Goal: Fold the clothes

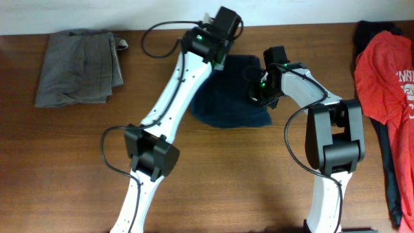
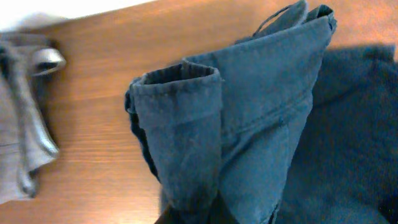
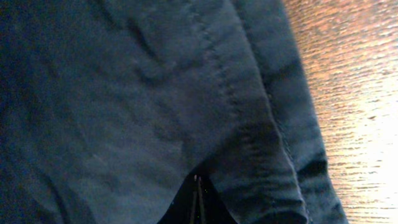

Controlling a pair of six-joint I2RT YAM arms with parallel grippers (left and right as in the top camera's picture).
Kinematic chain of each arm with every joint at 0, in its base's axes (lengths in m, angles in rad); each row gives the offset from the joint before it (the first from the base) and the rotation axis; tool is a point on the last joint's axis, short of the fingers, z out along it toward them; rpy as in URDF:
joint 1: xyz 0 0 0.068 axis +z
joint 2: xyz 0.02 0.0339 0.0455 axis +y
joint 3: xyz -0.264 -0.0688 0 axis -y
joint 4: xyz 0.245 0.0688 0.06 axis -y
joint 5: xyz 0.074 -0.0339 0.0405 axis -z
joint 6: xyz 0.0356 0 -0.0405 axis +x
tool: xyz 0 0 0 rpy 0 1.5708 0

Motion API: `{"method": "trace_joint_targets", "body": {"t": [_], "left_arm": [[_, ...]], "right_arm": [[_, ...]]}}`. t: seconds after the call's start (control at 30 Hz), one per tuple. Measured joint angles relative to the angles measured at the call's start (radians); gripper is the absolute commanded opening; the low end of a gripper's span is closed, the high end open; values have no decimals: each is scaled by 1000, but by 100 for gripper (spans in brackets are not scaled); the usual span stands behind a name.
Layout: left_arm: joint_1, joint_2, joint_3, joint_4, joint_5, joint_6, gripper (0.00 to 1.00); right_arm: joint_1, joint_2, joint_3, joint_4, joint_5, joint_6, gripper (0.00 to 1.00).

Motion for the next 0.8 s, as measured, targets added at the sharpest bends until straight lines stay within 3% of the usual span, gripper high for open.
{"method": "trace_joint_targets", "body": {"t": [0.7,0.8], "left_arm": [[208,-101,6,-245,-36,-93,2],[224,-105,6,-265,-33,-98,6]], "right_arm": [[0,-1,-2,4,-1,11,4],[1,-1,-2,7,-3,11,4]]}}
